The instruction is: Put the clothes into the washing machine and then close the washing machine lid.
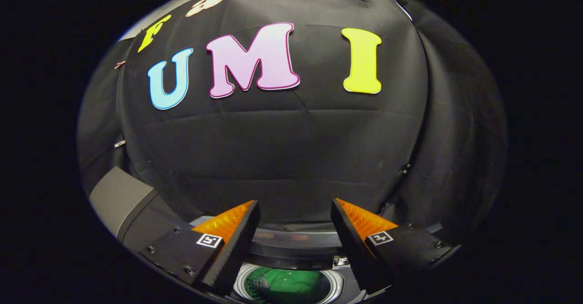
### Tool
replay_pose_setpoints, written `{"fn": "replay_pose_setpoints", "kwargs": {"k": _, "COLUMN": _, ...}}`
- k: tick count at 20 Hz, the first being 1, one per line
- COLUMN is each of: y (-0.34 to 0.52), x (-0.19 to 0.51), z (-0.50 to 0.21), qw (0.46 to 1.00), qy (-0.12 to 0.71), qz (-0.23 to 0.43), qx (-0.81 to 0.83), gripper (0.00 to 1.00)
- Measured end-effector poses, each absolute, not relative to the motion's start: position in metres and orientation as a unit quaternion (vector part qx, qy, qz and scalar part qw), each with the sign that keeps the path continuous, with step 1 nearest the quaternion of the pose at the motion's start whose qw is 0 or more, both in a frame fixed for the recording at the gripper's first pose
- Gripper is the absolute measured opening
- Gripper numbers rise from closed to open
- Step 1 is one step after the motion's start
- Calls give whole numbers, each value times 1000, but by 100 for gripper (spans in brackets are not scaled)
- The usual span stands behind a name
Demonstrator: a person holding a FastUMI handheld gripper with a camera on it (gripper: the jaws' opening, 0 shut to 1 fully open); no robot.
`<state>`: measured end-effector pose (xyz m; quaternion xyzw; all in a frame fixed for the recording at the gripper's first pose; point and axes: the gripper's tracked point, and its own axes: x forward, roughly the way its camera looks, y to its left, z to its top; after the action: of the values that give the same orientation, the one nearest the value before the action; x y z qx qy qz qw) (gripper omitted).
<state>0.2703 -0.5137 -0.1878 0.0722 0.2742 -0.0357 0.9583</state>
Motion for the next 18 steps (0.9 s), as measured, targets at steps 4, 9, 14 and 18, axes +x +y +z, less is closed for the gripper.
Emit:
{"fn": "replay_pose_setpoints", "kwargs": {"k": 4, "y": -513, "x": 268, "z": -190, "qw": 954, "qy": 290, "qz": -39, "qx": 72, "gripper": 99}}
{"fn": "replay_pose_setpoints", "kwargs": {"k": 9, "y": -513, "x": 268, "z": -192, "qw": 945, "qy": 316, "qz": -47, "qx": 73, "gripper": 100}}
{"fn": "replay_pose_setpoints", "kwargs": {"k": 14, "y": -511, "x": 265, "z": -194, "qw": 943, "qy": 321, "qz": -54, "qx": 65, "gripper": 99}}
{"fn": "replay_pose_setpoints", "kwargs": {"k": 18, "y": -504, "x": 247, "z": -202, "qw": 941, "qy": 327, "qz": -56, "qx": 62, "gripper": 99}}
